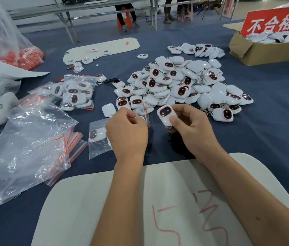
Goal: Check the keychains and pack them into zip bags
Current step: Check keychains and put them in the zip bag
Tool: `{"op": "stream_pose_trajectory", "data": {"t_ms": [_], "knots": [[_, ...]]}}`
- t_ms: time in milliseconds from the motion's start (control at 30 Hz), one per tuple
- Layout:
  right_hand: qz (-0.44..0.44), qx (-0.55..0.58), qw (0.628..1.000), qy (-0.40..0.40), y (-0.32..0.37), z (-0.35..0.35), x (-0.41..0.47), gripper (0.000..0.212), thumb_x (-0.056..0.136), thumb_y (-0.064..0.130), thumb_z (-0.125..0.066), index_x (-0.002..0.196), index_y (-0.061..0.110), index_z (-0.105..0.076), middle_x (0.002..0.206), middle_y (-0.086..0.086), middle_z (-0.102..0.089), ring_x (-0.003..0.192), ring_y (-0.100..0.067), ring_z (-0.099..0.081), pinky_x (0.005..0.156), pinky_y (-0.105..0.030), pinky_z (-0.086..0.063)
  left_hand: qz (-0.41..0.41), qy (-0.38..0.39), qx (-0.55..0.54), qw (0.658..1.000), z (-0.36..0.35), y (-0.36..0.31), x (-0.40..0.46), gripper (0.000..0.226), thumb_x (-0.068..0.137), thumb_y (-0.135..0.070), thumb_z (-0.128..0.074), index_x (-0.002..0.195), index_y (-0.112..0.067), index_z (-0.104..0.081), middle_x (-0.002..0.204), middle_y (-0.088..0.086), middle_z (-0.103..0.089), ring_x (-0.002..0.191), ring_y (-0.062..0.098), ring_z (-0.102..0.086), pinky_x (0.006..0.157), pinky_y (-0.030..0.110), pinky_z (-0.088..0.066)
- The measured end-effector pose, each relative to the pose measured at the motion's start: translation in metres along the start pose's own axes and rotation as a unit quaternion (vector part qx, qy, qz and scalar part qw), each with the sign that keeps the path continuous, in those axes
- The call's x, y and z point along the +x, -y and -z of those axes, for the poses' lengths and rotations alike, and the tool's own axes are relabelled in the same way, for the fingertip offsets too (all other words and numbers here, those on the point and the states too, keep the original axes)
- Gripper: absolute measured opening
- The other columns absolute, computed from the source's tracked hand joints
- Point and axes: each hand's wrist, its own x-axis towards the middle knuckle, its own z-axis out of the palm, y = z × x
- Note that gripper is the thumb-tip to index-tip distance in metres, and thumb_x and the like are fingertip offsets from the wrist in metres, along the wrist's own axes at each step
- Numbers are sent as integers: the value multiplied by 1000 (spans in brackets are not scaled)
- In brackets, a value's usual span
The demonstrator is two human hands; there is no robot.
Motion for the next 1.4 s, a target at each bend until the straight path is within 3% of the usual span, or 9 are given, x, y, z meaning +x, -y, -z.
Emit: {"op": "stream_pose_trajectory", "data": {"t_ms": [100,467,600,700,767,867,1000,1233,1400], "knots": [[6,-6,1000,4,2,0,-1,15,103,16,-64,115,24,-64,88,-1,-73,72,-20,-74,71,-21,-56,-25,23,-54,998,0,-3,0,11,85,-15,-72,76,-21,-69,63,-14,-63,67,4,-63,60,14,-48],[43,-40,998,5,4,-1,-6,15,95,15,-76,83,16,-67,61,-2,-66,49,-15,-58,50,-25,-48,-126,88,-170,973,-5,-15,-8,12,83,-5,-78,77,-13,-71,62,-5,-64,56,12,-59,56,18,-50],[41,29,994,94,4,-3,-6,17,101,3,-64,106,14,-76,81,-6,-77,70,-16,-69,61,-26,-53,-111,58,-176,976,-7,-14,-8,13,81,-8,-79,76,-16,-70,62,-8,-65,55,12,-61,55,21,-52],[44,19,976,212,7,-7,-8,36,102,-10,-52,119,14,-74,105,-1,-80,100,-21,-75,93,-39,-60,-106,23,-187,976,-7,-13,-6,16,79,-10,-76,74,-22,-68,63,-10,-64,54,7,-60,55,18,-50],[65,-41,983,164,7,-9,-9,40,98,-12,-53,111,18,-77,96,-1,-79,92,-25,-75,93,-51,-60,-112,15,-193,975,-8,-12,-7,17,78,-10,-75,74,-24,-67,68,-11,-66,54,6,-59,55,15,-48],[100,-135,983,-73,7,-6,-10,24,94,0,-64,101,17,-79,89,3,-78,85,-19,-72,84,-43,-58,-108,13,-199,974,-11,-12,-7,14,79,-10,-75,75,-22,-68,71,-11,-67,54,4,-58,56,14,-46],[20,-322,900,-294,9,8,-8,23,91,12,-66,113,19,-72,113,-1,-70,119,-32,-52,97,-45,-44,-111,43,-206,971,-14,-14,-11,10,82,-13,-74,76,-17,-68,70,-8,-65,55,6,-57,55,21,-49],[-133,-496,838,-182,8,17,-3,46,94,21,-68,137,18,-55,148,-16,-41,136,-42,-36,108,-54,-33,-59,256,-208,942,-21,-17,-22,12,90,-14,-69,79,-18,-69,64,0,-62,54,32,-62,42,32,-51],[-39,-441,889,-118,3,18,-3,30,95,15,-69,125,18,-70,128,-11,-60,120,-35,-50,103,-39,-38,-60,329,-117,935,-27,-10,-23,17,90,-3,-68,81,-18,-67,61,-6,-63,56,22,-69,59,43,-62]]}}
